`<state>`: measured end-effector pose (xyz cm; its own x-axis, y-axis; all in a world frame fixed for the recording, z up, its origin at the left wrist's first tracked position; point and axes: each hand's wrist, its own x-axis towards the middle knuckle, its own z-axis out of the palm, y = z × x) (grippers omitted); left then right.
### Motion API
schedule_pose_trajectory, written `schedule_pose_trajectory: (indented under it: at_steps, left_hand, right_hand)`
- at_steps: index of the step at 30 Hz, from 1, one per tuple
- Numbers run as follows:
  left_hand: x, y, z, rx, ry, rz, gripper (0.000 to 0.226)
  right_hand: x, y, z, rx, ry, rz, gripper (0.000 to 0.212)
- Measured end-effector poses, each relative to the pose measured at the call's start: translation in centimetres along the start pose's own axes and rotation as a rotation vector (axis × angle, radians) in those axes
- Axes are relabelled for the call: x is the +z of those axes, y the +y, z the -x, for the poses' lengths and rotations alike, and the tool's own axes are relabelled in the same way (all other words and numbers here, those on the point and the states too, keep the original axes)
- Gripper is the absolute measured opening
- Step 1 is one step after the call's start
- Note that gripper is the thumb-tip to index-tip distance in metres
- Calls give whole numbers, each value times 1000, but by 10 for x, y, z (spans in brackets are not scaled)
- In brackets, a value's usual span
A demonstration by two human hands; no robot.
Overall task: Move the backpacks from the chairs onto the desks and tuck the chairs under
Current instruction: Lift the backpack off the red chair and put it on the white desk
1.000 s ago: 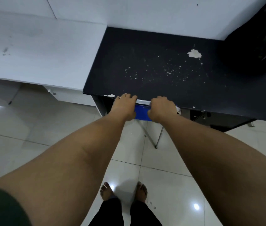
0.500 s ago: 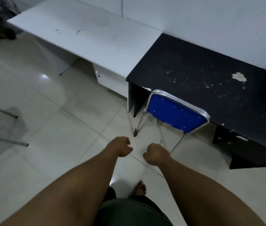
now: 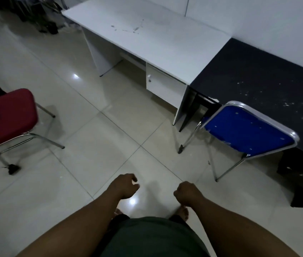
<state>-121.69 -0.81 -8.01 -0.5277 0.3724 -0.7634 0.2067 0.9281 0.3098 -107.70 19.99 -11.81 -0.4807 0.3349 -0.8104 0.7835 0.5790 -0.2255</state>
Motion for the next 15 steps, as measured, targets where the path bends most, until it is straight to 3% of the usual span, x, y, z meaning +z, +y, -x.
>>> schedule_pose_trajectory:
  at_steps: [5,9,15]
  left_hand:
    - [-26,-52,7,50,-47,11,42]
    - [-43,-115,16,-7,-86,-70,46]
    - [-79,-194,16,-130,-43,-70,48]
  right_hand:
    - [22,-98,2,-59,36,-114,37]
    - [57,-175,13,-154,-10,-158,36]
    - [83,-228,7,-129,-89,-75,33]
